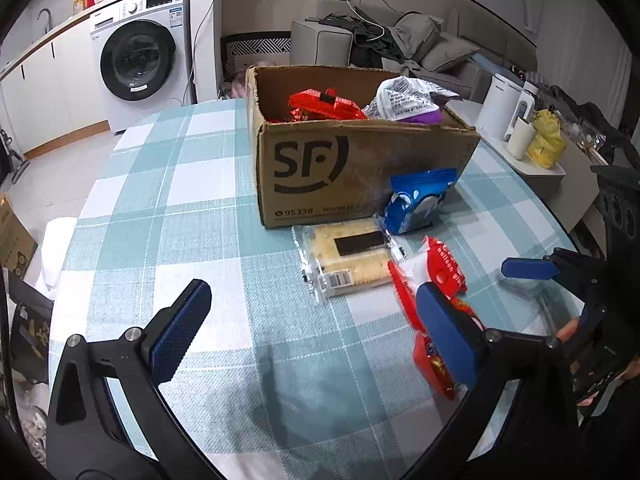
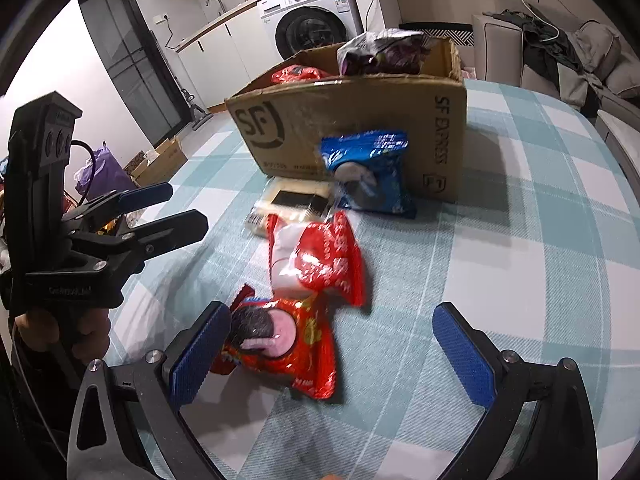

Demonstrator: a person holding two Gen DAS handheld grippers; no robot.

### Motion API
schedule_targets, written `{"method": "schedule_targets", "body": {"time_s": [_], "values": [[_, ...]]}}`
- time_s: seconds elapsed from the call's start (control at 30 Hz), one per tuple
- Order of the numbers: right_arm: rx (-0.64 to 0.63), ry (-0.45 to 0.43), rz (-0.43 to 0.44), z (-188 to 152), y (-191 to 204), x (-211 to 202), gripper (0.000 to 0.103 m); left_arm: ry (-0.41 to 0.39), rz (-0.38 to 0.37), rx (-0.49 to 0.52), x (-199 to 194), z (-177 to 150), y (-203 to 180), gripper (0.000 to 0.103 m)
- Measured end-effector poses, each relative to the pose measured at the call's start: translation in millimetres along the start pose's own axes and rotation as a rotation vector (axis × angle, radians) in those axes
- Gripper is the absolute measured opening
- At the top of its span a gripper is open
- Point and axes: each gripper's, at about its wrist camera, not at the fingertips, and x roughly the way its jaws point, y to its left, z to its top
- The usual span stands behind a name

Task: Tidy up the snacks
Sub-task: 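Move both open tools toward the red-and-white bags on the table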

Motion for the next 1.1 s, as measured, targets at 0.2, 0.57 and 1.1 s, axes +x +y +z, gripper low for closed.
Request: {"method": "schedule_targets", "body": {"time_s": [0.2, 0.57, 1.1], "values": [[0.0, 0.026, 0.023, -7, 9, 8, 0.103, 0.013, 0.002, -0.017, -1, -6, 7, 0.102], [-0.053, 0.028, 0.039, -11, 31, 21, 0.103, 0.034, 0.01, -0.044, 0, -18, 13, 0.102], [-0.073, 0.012, 0.029, -16, 33, 27, 0.082, 0.06, -0.01, -0.04, 11, -20, 0, 0.102]]}}
